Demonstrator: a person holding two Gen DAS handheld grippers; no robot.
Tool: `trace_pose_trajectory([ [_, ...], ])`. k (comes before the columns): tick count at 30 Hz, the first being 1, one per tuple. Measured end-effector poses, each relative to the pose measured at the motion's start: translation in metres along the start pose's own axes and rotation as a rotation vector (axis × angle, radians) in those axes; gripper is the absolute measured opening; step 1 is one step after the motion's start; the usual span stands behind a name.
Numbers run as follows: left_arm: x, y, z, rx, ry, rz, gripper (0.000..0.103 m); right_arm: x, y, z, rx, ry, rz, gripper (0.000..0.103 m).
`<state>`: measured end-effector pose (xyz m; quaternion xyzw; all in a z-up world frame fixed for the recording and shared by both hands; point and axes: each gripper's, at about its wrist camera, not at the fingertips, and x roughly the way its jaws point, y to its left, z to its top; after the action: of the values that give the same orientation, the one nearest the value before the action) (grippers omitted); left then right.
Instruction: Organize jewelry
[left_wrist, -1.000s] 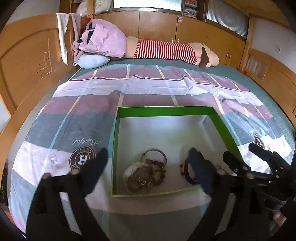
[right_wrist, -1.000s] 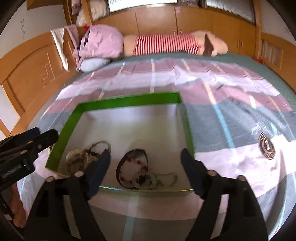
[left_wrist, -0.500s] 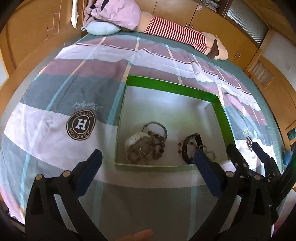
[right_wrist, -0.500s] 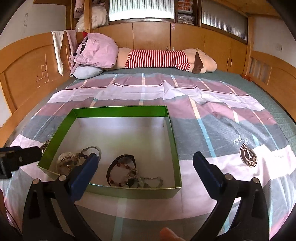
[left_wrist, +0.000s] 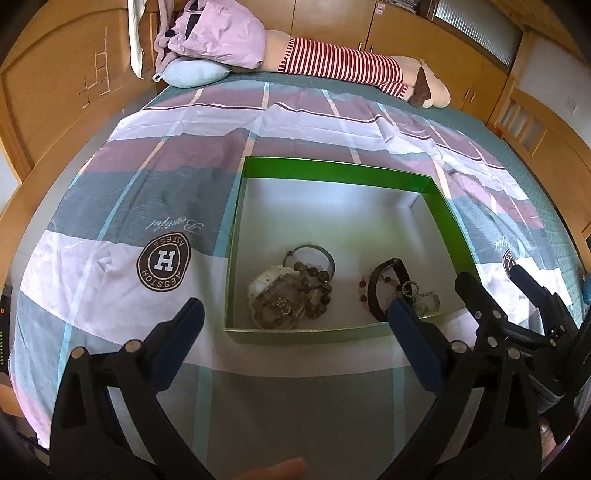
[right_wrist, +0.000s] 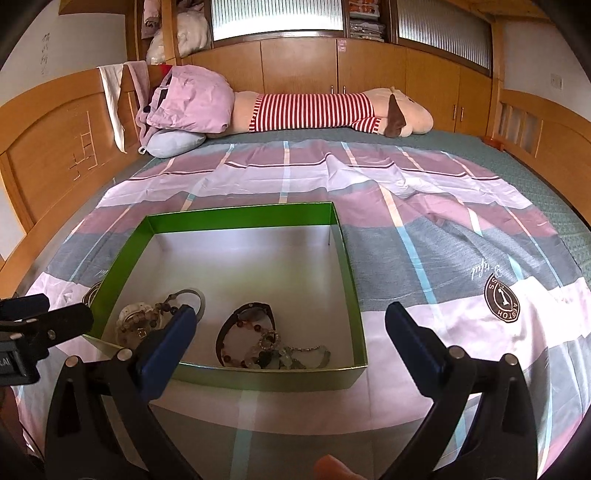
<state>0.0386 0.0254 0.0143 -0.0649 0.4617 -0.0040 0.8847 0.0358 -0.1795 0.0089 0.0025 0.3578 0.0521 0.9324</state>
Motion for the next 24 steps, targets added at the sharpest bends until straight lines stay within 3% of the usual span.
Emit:
trace_pose_trajectory([
  [24, -0.0003, -0.0035, -0.0012, 0.015, -0.002, 0.006, 0.101, 0.0004, 0.0069, -0.0032, -0.015, 0.006, 0.001, 0.102],
])
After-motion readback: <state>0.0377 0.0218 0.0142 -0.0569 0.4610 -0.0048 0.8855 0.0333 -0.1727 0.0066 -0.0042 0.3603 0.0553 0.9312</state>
